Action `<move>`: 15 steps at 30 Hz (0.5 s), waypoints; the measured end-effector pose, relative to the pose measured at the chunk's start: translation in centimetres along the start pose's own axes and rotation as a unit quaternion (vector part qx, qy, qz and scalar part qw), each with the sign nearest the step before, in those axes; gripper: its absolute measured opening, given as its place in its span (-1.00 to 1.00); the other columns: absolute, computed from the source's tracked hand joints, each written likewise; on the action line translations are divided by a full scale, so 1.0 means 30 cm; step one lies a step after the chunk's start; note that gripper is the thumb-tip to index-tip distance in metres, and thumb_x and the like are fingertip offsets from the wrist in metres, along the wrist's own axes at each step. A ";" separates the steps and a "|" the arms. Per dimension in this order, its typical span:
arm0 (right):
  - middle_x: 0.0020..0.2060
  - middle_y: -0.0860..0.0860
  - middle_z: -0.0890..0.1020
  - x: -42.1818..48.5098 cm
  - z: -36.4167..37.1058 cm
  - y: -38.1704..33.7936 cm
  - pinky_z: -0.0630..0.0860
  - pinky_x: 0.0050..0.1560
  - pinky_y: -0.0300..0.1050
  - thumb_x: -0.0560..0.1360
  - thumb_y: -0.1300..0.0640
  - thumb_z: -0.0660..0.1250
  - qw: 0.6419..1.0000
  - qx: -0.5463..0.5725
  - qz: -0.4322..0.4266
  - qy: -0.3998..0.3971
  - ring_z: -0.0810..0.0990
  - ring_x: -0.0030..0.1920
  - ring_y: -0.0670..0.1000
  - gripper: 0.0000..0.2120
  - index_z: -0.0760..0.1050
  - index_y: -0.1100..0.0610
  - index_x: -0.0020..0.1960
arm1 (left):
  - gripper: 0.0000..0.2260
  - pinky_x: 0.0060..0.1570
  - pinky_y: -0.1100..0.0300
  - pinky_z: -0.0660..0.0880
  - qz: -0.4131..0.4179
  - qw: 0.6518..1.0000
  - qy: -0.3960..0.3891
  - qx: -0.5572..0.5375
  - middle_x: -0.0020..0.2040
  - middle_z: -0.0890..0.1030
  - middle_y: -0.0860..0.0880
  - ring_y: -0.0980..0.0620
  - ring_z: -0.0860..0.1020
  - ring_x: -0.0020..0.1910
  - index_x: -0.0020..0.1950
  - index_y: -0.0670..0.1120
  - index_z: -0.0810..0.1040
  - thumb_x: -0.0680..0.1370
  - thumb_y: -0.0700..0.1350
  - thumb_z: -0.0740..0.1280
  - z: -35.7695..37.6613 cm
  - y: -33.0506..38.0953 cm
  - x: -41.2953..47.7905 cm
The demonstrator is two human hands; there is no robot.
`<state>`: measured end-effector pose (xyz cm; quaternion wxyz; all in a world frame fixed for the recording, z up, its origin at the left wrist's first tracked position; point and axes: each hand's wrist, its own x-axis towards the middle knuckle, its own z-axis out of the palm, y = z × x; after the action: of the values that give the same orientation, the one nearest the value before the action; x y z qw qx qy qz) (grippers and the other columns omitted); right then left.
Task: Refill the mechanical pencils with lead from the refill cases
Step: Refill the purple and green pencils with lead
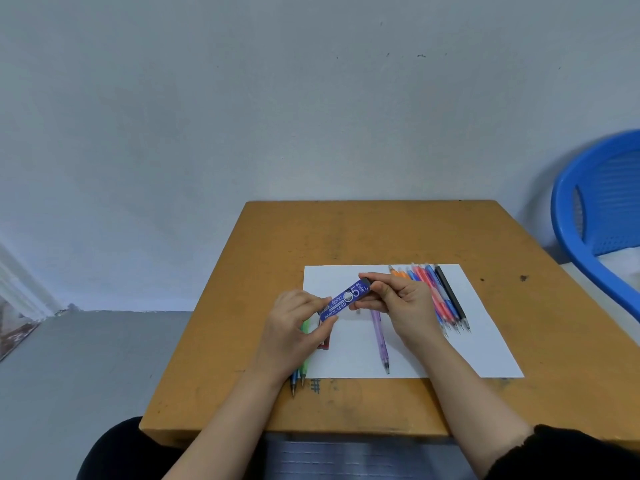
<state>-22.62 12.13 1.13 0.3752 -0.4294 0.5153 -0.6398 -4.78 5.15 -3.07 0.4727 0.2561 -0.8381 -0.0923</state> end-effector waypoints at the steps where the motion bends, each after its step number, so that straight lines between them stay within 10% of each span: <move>1: -0.24 0.11 0.70 0.002 -0.002 0.003 0.62 -0.28 -0.24 0.58 0.32 0.16 1.000 -0.003 -0.002 0.005 0.70 -0.28 0.12 -0.76 0.59 0.18 -0.06 | -0.69 -0.10 0.19 0.44 0.001 1.000 -0.001 -0.003 -0.14 0.66 -0.02 0.14 0.49 -0.10 0.02 -0.20 0.67 0.46 0.01 0.39 -0.001 0.000 0.001; 15: 0.01 0.07 0.69 -0.016 0.012 0.002 0.56 -0.22 -0.18 0.46 0.40 0.33 0.996 0.003 -0.017 -0.090 0.65 -0.16 0.01 -0.78 0.55 0.25 0.09 | -0.60 -0.08 0.17 0.45 0.062 0.997 0.036 0.028 -0.13 0.67 -0.06 0.10 0.51 -0.07 0.04 -0.23 0.66 0.58 0.09 0.26 0.009 0.003 0.002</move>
<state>-22.10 12.44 1.03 0.4107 -0.4923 0.4703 -0.6065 -5.07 5.18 -3.12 0.4996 0.2203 -0.8372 -0.0302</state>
